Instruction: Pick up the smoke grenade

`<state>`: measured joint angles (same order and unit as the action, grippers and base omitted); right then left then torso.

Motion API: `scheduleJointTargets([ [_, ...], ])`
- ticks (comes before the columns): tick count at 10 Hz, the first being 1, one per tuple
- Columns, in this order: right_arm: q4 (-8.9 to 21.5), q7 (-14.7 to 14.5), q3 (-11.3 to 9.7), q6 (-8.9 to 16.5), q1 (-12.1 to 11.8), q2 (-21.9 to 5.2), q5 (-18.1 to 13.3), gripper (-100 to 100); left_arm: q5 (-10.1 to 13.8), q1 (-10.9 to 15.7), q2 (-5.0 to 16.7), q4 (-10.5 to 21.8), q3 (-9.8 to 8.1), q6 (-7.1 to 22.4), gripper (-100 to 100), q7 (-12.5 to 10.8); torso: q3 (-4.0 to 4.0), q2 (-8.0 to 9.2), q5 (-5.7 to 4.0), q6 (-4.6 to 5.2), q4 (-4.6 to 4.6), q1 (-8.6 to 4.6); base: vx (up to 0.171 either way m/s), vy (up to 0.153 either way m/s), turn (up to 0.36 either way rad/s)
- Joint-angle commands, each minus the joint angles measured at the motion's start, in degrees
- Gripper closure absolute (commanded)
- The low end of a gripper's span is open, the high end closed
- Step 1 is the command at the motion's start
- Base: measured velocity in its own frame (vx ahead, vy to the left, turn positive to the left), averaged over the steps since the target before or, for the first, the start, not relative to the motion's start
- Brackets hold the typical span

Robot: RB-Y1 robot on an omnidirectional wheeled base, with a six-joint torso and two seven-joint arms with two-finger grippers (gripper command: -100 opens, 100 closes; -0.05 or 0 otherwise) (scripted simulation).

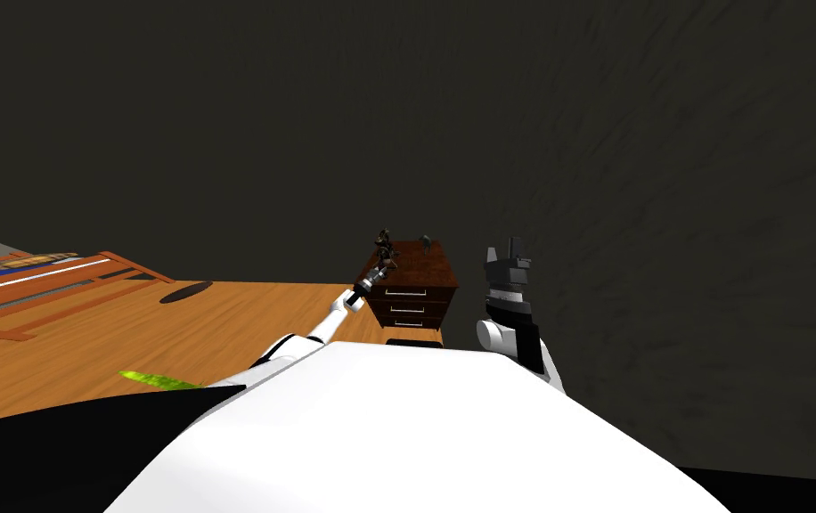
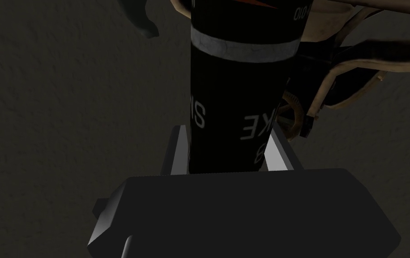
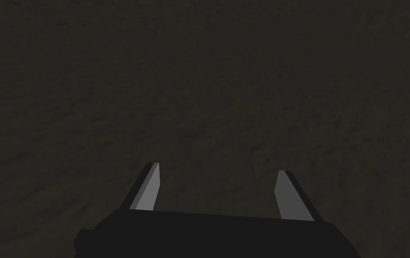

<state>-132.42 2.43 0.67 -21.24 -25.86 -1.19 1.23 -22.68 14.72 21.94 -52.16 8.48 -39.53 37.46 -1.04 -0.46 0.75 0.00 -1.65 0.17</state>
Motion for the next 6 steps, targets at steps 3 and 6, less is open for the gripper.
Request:
scheduleJointTargets([
  [3, 0.0, 0.0, 0.0, 0.0, 0.0, 0.0, 0.0, 0, -1.6, -5.9, -0.7, -6.6, -0.53, 1.6, 100, -0.5, -0.1, -0.01, 0.1, -0.01, -0.2, 0.03, 0.051, 0.02, -0.015],
  [6, 0.0, 0.0, 0.0, 0.0, 0.0, 0.0, 0.0, 0, -3.1, -10.7, -1.2, -12.2, -1.01, 3.3, 100, -1.0, -0.33, -0.07, 0.27, -0.12, -0.6, 0.21, 0.049, 0.026, -0.013],
])
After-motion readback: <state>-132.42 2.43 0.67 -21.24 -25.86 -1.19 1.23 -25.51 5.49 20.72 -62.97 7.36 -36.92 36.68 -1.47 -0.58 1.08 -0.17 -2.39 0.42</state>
